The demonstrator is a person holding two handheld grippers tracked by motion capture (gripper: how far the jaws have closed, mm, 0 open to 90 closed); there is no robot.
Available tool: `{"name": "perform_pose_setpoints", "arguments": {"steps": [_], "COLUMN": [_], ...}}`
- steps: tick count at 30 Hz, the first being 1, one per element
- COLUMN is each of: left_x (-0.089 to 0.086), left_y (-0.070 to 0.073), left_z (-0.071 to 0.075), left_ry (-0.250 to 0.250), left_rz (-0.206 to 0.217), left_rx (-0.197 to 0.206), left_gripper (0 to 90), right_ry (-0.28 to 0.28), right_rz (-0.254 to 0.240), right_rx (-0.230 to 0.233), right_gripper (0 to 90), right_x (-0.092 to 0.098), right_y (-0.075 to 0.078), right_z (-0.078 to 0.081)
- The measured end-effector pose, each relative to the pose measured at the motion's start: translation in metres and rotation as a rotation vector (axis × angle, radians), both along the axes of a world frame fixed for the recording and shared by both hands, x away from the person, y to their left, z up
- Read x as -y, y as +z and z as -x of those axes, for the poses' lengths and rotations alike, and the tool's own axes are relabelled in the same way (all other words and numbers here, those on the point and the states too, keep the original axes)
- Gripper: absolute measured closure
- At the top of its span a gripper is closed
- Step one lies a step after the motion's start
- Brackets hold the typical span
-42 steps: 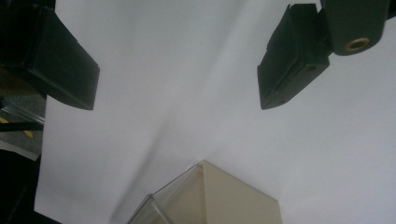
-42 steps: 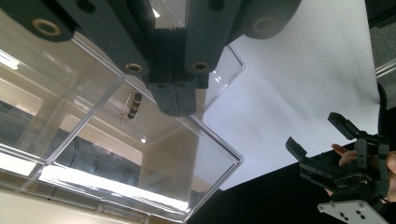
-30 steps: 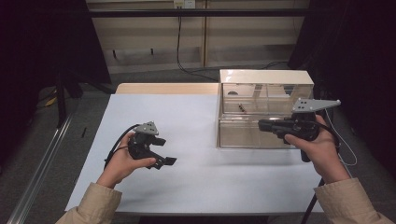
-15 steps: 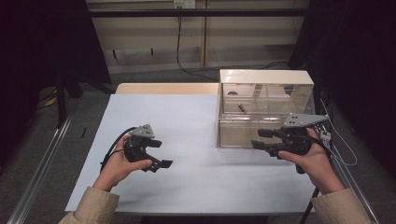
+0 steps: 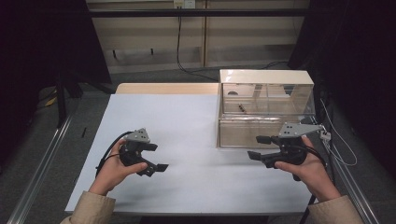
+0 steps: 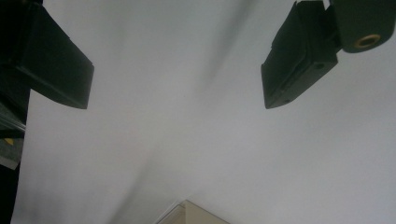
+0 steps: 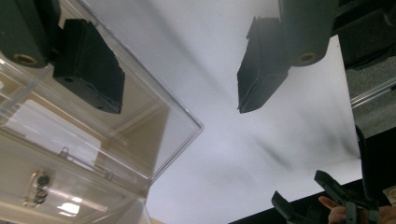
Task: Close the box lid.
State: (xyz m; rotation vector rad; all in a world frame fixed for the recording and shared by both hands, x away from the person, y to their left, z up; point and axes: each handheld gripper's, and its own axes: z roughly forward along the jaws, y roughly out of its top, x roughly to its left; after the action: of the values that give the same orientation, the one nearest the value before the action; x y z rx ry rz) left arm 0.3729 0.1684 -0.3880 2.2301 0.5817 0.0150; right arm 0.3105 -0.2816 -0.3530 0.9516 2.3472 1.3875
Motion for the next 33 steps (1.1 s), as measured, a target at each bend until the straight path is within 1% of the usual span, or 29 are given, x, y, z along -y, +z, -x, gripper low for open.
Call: {"name": "perform_pose_setpoints", "arguments": {"steps": [8,13,22,26,33], "left_x": [-0.007,-0.013,-0.019,-0.021,-0.024], "left_y": [-0.005,-0.009,-0.013,-0.015,-0.018], "left_z": [0.004,0.005,0.007,0.008,0.009], "left_ry": [0.006,0.011,0.021,0.024,0.028], "left_rz": [-0.008,0.000,0.002,0.006,0.003], "left_rx": [-0.004,-0.006,-0.004,-0.005,-0.008], "left_gripper": [9.2,9.3,9.4,9.3,9.4], "right_ry": [0.010,0.014,0.011,0.006,0.001], "right_rz": [0.008,0.010,0.018,0.015,0.026], "right_rx": [-0.004,-0.010,-0.022,-0.028,-0.041], "right_gripper": [30.7,30.5,30.1,30.1,30.0], "right_x": [-0.002,-0.002,0.000,0.002,0.004], "right_y": [-0.009,-0.015,-0.028,-0.034,-0.044], "right_z": [0.005,0.007,0.011,0.014,0.017]}}
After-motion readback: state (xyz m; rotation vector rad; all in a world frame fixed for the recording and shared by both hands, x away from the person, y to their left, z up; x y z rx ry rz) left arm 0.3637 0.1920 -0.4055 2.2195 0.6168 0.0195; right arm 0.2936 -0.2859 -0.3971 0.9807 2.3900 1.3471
